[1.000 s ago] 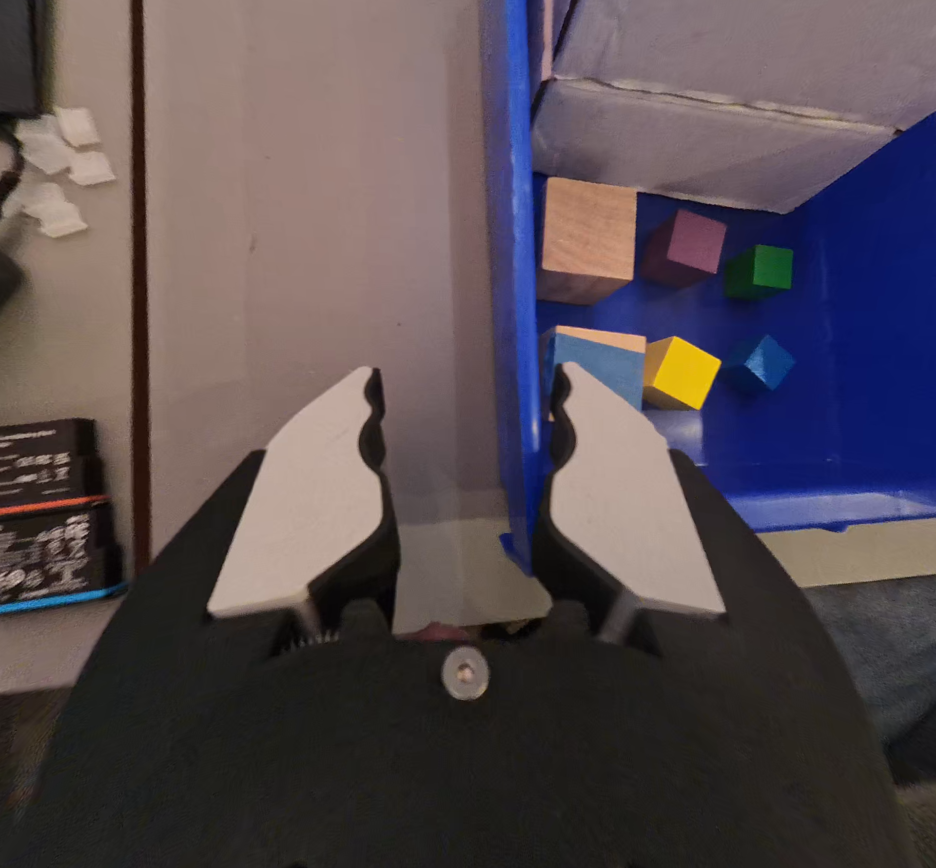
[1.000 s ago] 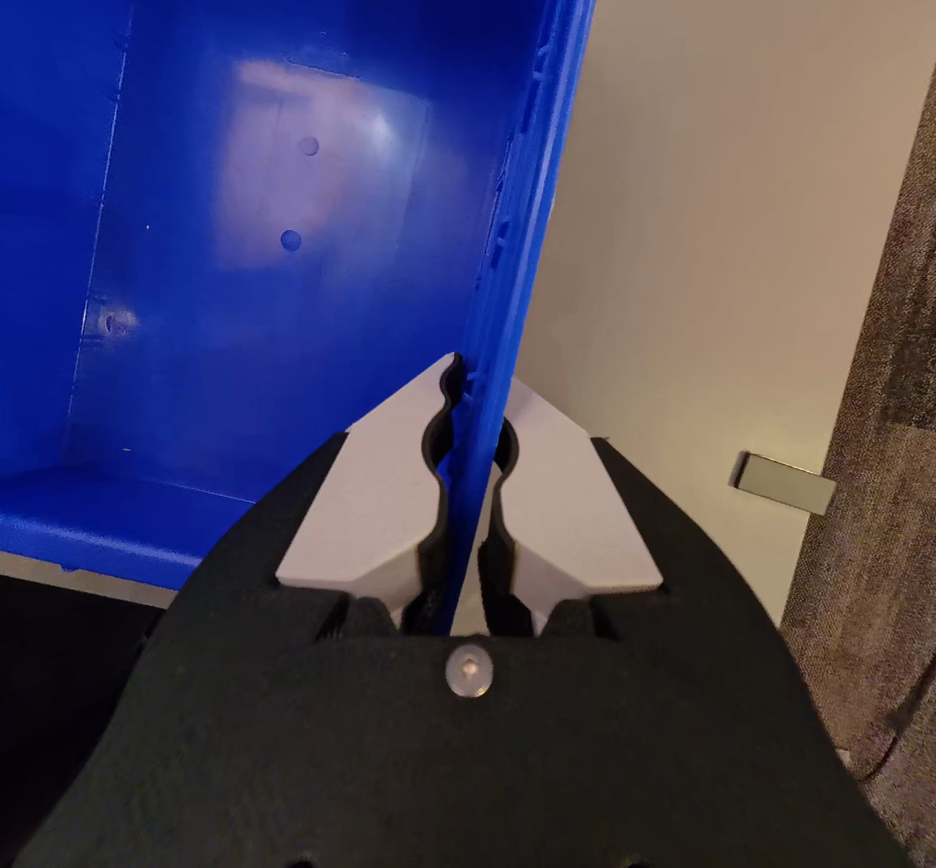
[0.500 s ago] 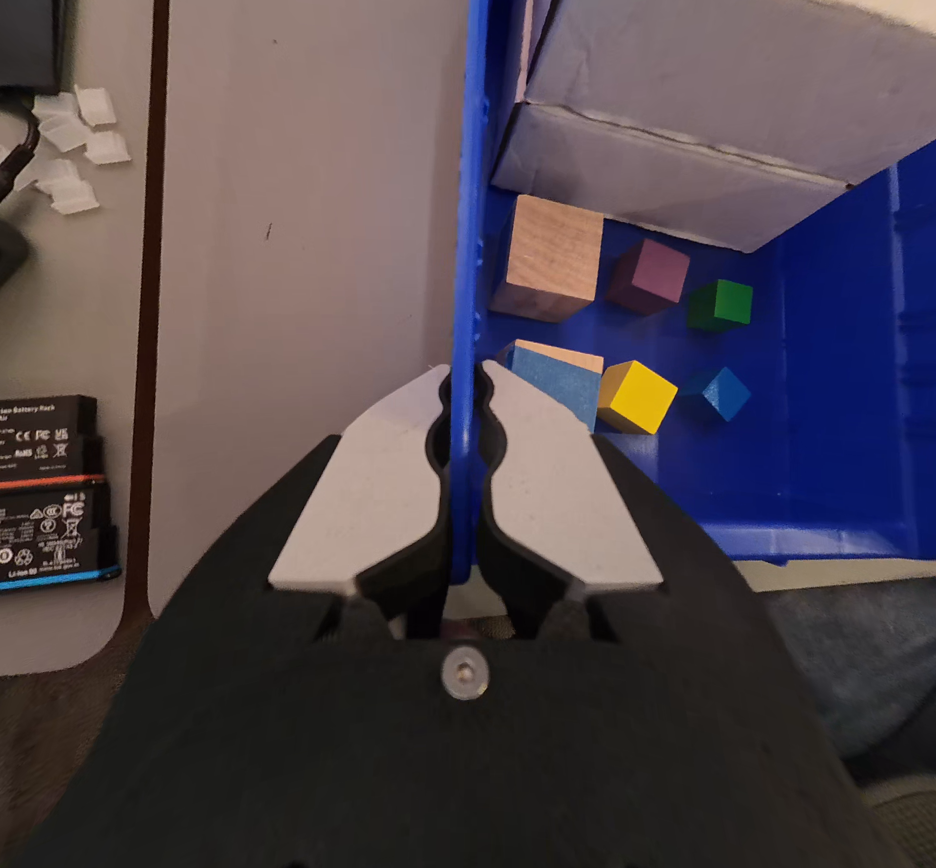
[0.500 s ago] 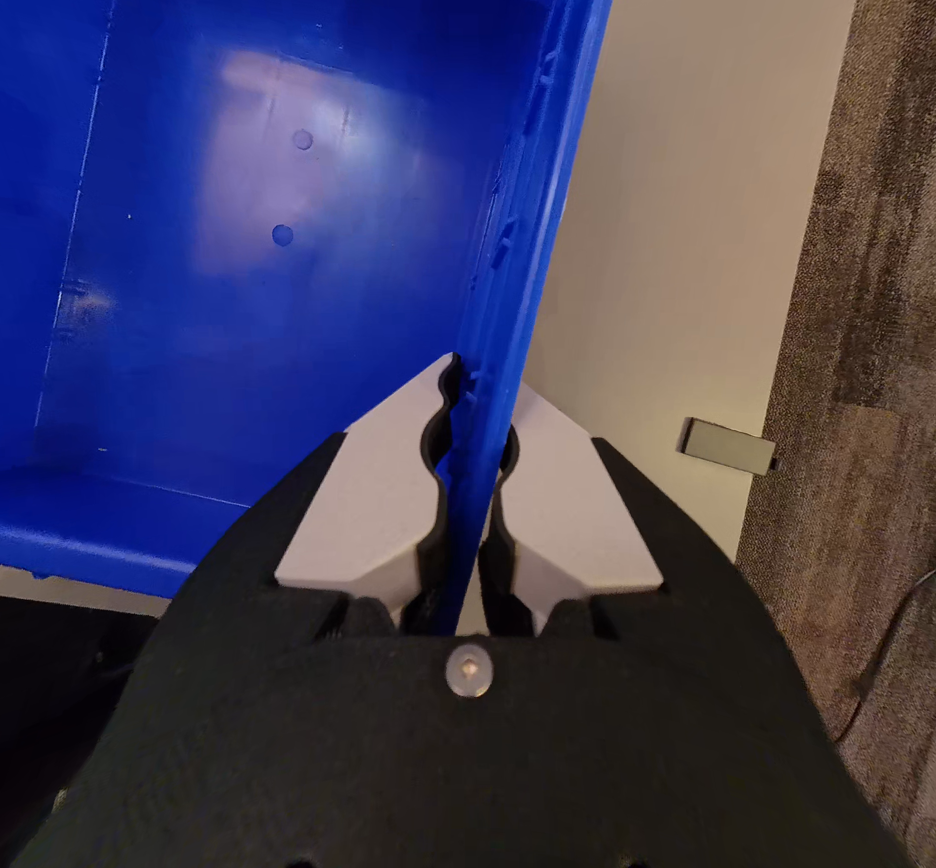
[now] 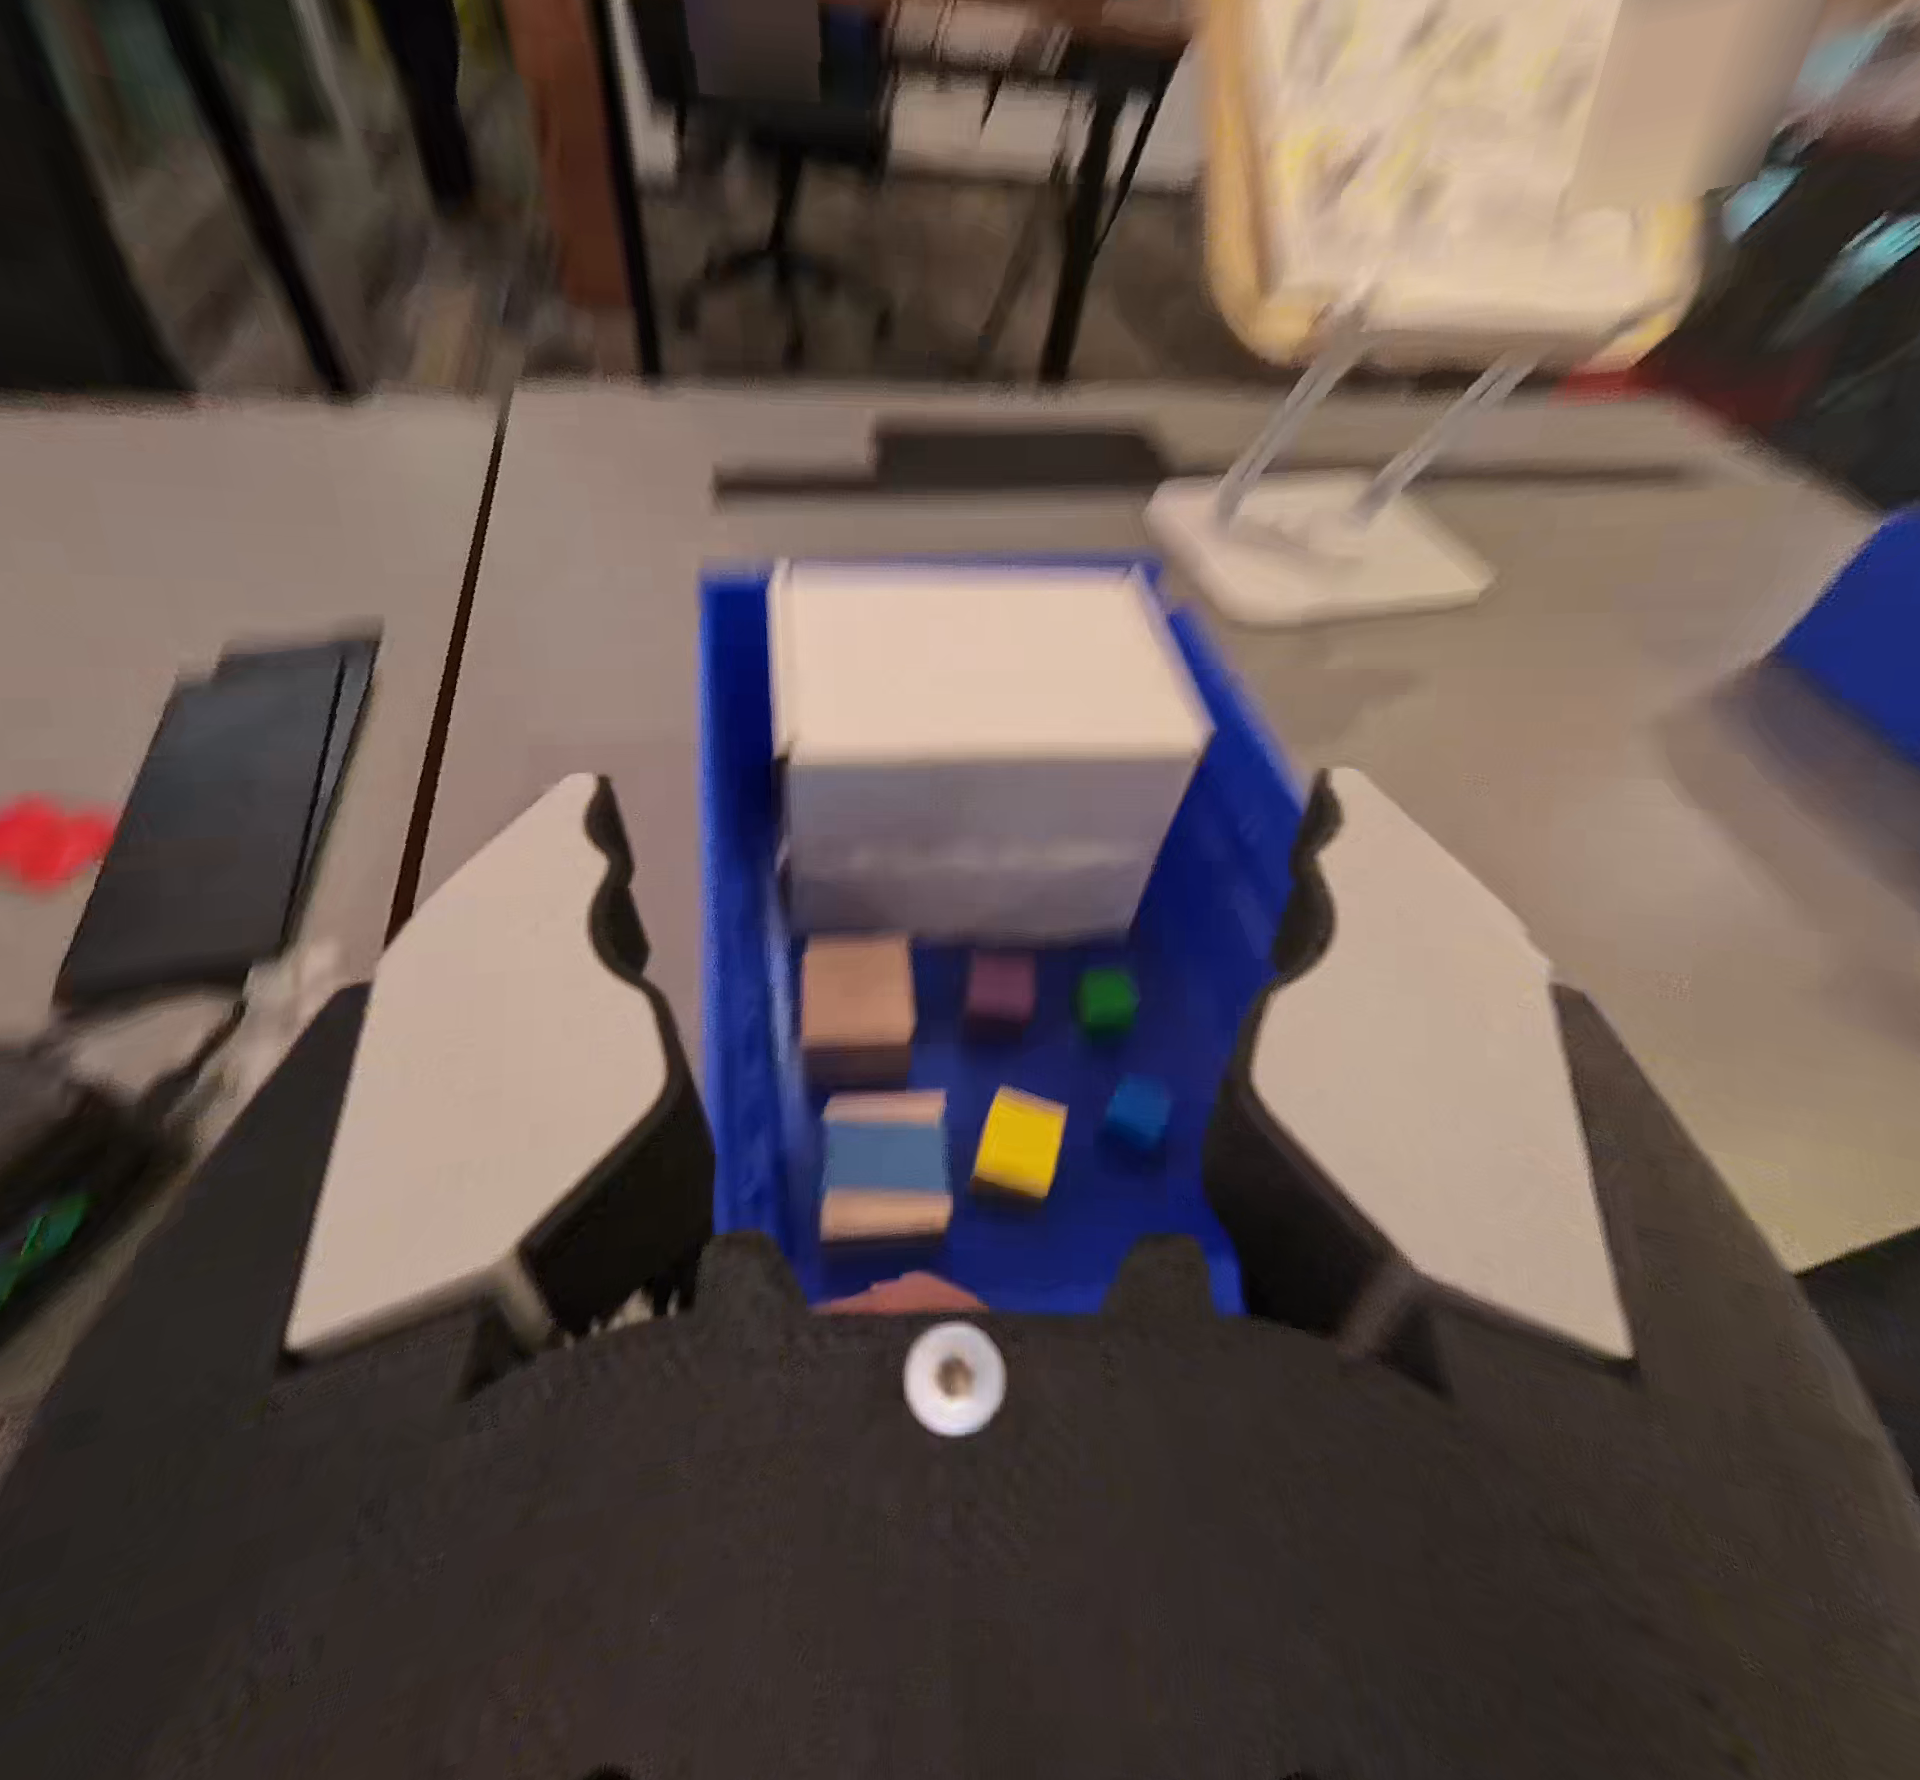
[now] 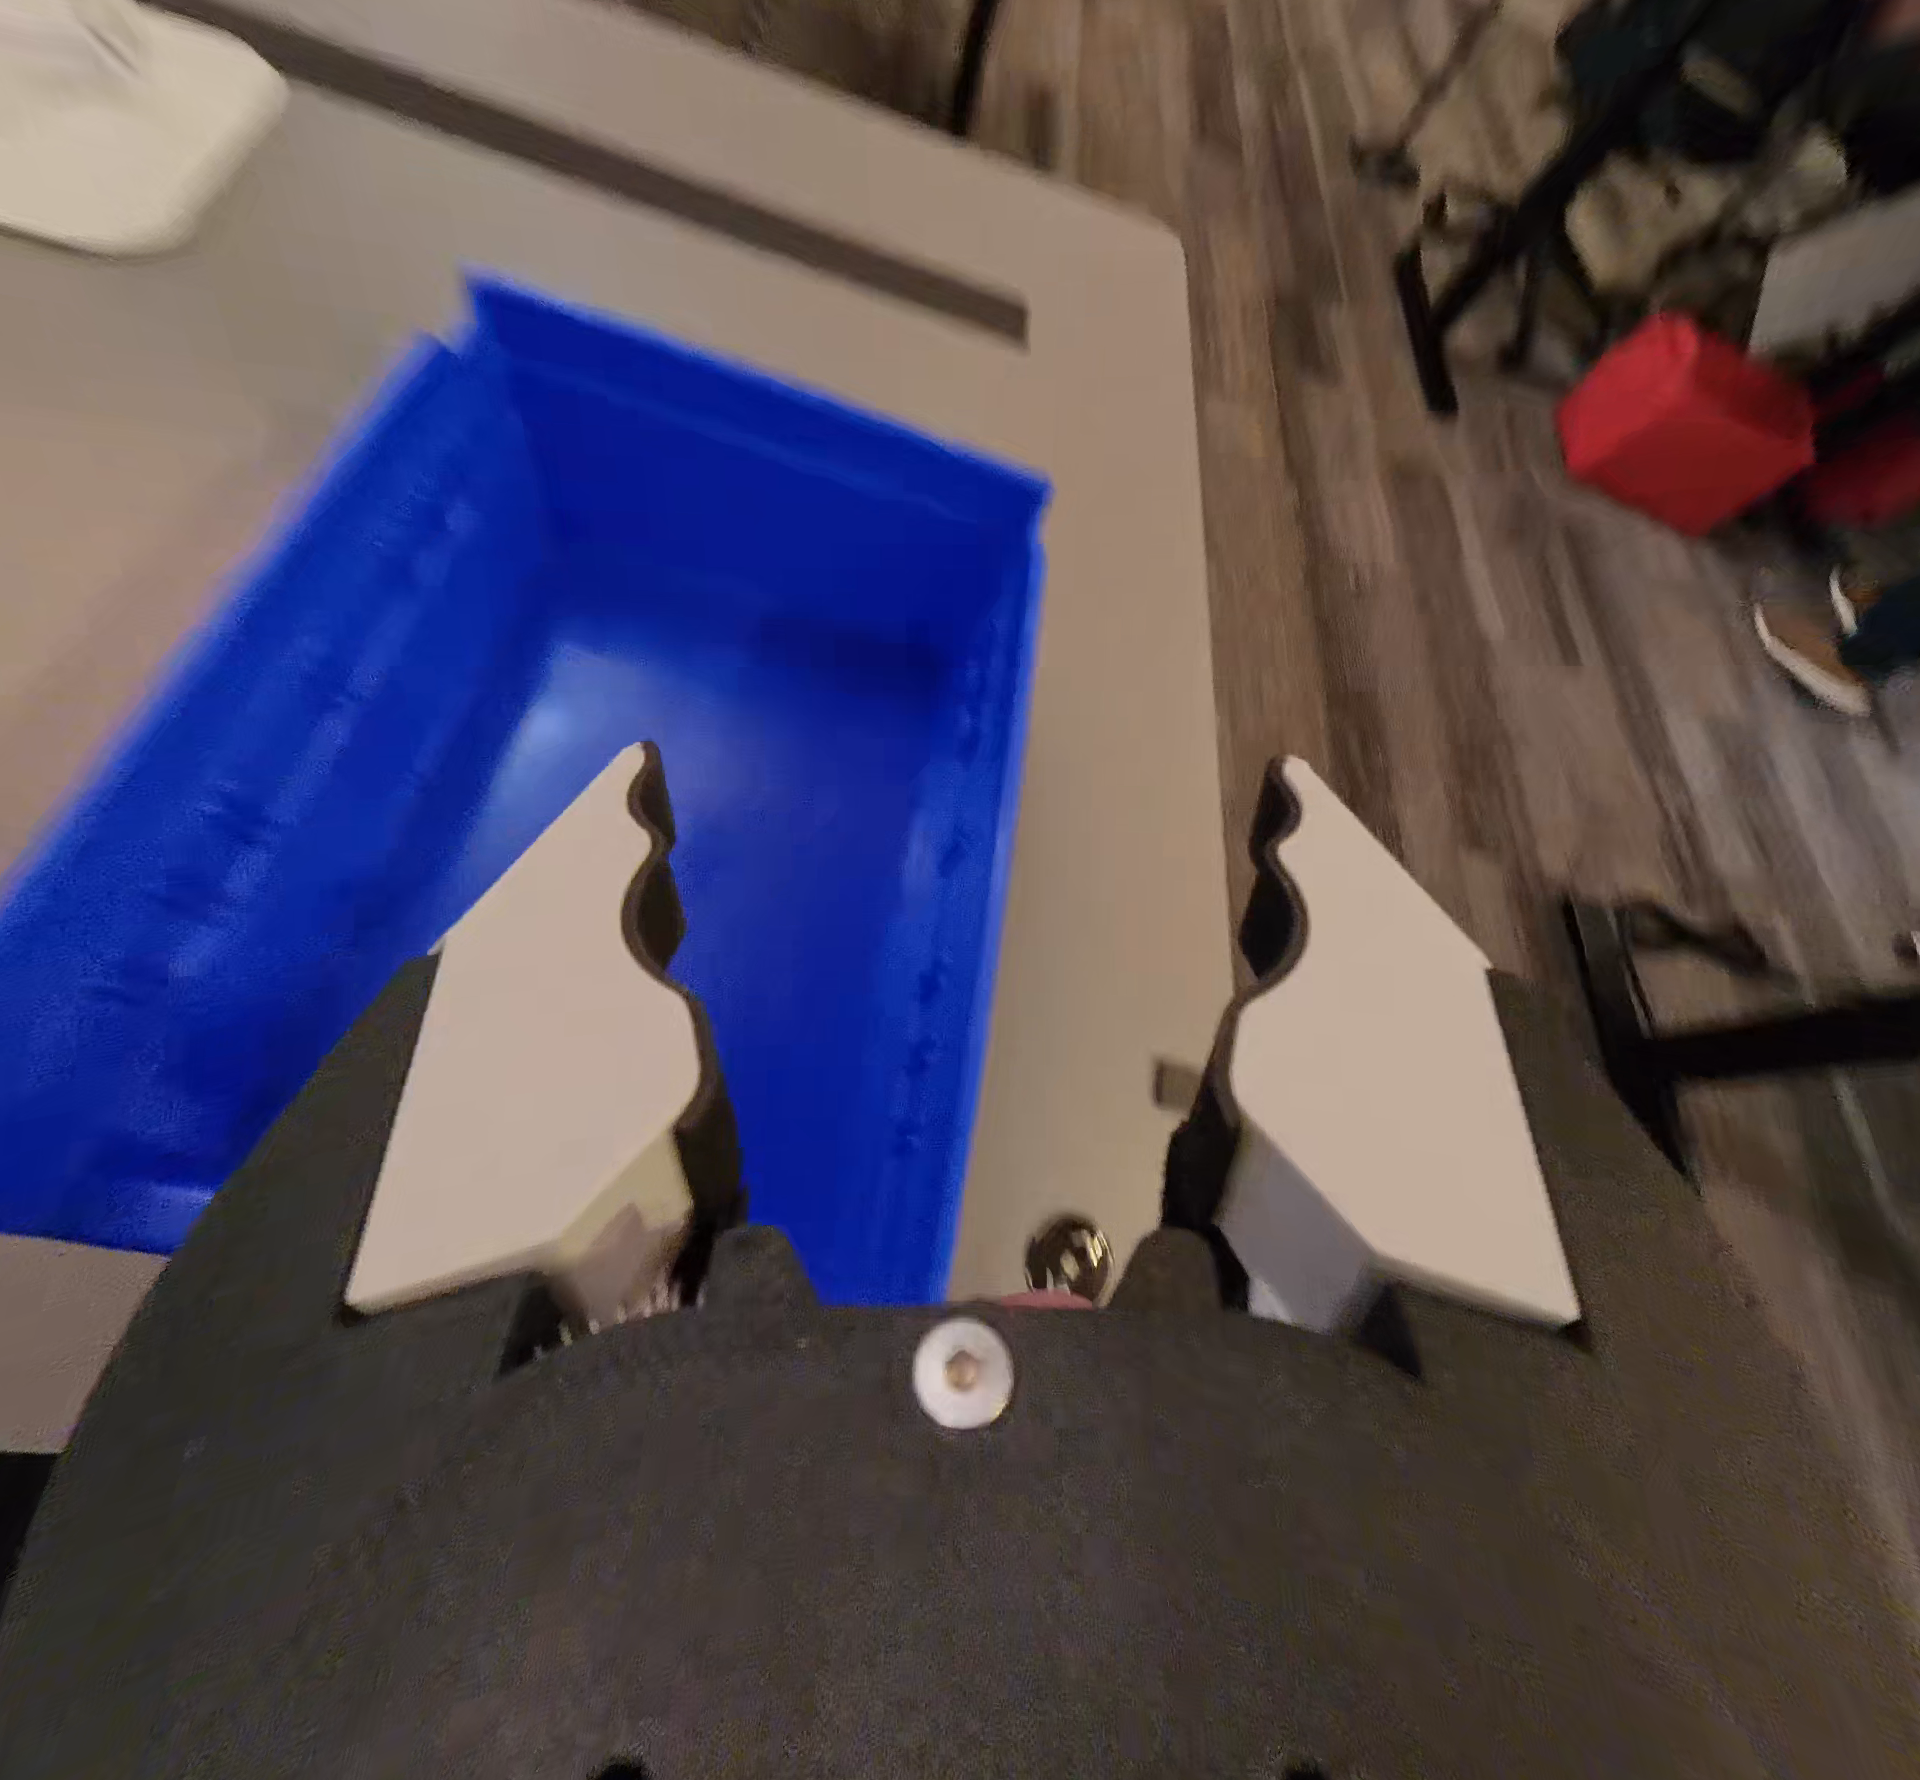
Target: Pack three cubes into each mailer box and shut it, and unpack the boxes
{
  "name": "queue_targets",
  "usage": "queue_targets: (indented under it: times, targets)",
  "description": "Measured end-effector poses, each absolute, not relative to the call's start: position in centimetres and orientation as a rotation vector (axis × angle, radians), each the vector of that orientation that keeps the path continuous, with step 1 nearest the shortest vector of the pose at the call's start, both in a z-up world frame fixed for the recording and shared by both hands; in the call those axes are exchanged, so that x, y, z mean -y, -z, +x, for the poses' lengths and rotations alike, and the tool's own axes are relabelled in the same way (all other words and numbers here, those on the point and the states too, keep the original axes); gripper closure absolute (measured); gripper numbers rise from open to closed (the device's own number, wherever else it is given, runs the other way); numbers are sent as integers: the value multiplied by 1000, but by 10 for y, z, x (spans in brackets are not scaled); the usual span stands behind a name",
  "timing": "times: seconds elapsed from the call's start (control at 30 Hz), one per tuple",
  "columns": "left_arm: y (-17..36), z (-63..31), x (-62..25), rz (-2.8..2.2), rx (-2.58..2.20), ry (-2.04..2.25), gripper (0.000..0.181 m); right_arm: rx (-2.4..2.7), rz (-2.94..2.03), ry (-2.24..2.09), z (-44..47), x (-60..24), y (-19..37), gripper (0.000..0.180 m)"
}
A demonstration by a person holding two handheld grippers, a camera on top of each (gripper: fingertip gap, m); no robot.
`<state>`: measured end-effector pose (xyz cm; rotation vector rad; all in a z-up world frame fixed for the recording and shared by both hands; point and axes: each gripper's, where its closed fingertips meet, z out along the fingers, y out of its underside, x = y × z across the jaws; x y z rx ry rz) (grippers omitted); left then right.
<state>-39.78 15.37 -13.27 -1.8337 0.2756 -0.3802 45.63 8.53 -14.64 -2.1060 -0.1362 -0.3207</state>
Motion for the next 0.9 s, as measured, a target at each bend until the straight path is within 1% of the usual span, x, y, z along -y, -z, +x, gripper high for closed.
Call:
queue_targets:
  times: [0.03, 0.07, 0.1, 0.13, 0.17, 0.2, 0.23, 0.27, 0.3, 0.33, 0.37, 0.4, 0.43, 0.47, 0.5, 0.53, 0.57, 0.6, 0.67, 0.73, 0.77, 0.9]
  targets:
    - [110, -390, -154, -1737, -277, 399, 52, 175, -2062, 282, 440, -89, 135, 75]
    - [92, -382, -154, -1667, -284, 402, 48, 211, -2022, 221, 423, -92, 125, 81]
    - [79, -374, -155, -1620, -302, 410, 47, 234, -1982, 144, 407, -97, 116, 85]
    - [69, -366, -157, -1590, -317, 414, 52, 252, -1949, 58, 391, -102, 108, 88]
    - [60, -358, -159, -1567, -340, 418, 58, 281, -1922, -33, 375, -106, 101, 98]
    - [51, -350, -160, -1539, -370, 428, 75, 321, -1886, -116, 358, -110, 93, 112]
    - [41, -344, -161, -1494, -387, 446, 97, 376, -1835, -198, 340, -111, 84, 134]
    - [28, -340, -160, -1434, -377, 483, 123, 427, -1769, -266, 323, -112, 73, 160]
    - [17, -337, -158, -1378, -382, 523, 151, 474, -1698, -341, 306, -111, 62, 180]
    - [8, -335, -157, -1326, -389, 539, 167, 489, -1648, -408, 293, -112, 52, 180]
    - [2, -333, -157, -1290, -407, 544, 172, 522, -1628, -464, 280, -114, 47, 180]
    - [1, -331, -161, -1301, -422, 547, 166, 550, -1616, -482, 269, -117, 45, 180]
    - [2, -327, -166, -1328, -440, 542, 156, 569, -1605, -499, 260, -120, 44, 180]
    - [5, -324, -173, -1358, -457, 531, 144, 585, -1595, -523, 251, -123, 43, 180]
    - [12, -318, -180, -1410, -495, 511, 128, 613, -1598, -539, 242, -125, 45, 180]
    - [23, -313, -186, -1469, -550, 472, 110, 648, -1630, -542, 234, -127, 53, 180]
    - [34, -307, -191, -1522, -628, 428, 101, 668, -1660, -541, 227, -129, 61, 171]
    - [47, -300, -194, -1566, -723, 386, 97, 689, -1675, -553, 218, -130, 67, 168]
    - [81, -298, -208, -1688, -915, 212, 75, 733, -1703, -574, 202, -130, 81, 165]
    - [111, -298, -220, -1740, -1122, 107, 75, 782, -1735, -590, 185, -129, 96, 159]
    - [126, -301, -227, -1779, -1215, 65, 67, 810, -1748, -600, 176, -127, 104, 159]
    - [184, -315, -252, -1914, -1573, -36, 53, 880, -1797, -646, 145, -121, 132, 158]
